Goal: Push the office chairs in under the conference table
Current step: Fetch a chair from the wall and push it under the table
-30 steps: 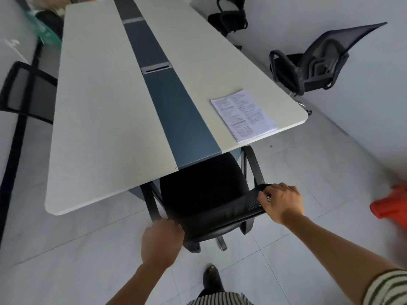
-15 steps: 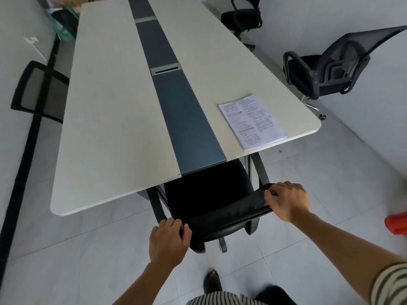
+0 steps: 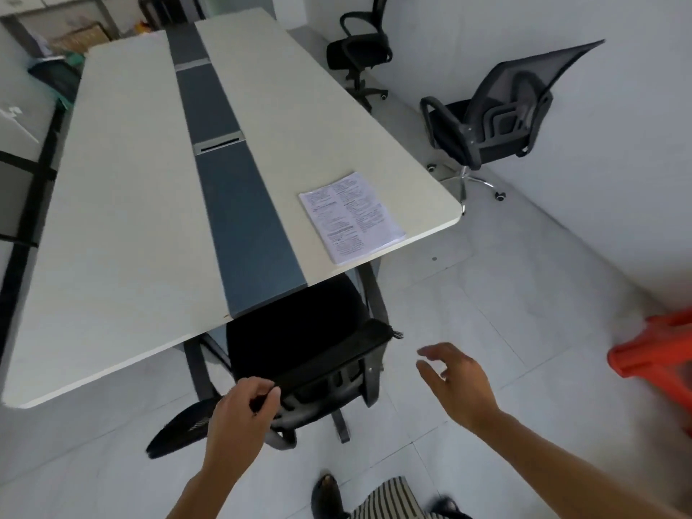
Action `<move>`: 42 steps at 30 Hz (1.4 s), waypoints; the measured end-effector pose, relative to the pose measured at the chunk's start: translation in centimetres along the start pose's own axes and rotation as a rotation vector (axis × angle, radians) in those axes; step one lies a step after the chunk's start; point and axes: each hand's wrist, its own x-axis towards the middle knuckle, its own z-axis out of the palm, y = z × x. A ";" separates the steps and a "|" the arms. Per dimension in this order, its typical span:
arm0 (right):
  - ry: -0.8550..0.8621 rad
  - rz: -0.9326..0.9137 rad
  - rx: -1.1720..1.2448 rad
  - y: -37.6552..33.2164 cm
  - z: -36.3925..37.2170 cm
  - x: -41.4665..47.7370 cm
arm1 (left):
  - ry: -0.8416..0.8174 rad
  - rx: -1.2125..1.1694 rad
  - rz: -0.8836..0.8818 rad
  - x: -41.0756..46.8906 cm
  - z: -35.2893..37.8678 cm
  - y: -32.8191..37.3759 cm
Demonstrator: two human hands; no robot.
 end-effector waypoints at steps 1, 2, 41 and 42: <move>-0.025 0.089 0.054 2.1 -1.7 -1.1 | 0.007 -0.064 0.010 -0.6 1.3 2.3; -0.036 0.155 0.087 4.3 -3.5 -2.2 | -0.002 -0.130 0.014 -1.2 2.7 4.6; 0.595 0.708 0.460 43.9 -48.9 28.2 | -0.427 -0.236 0.223 34.1 45.7 62.2; 0.582 0.703 0.469 44.8 -50.4 29.9 | -0.413 -0.239 0.204 34.6 46.3 63.5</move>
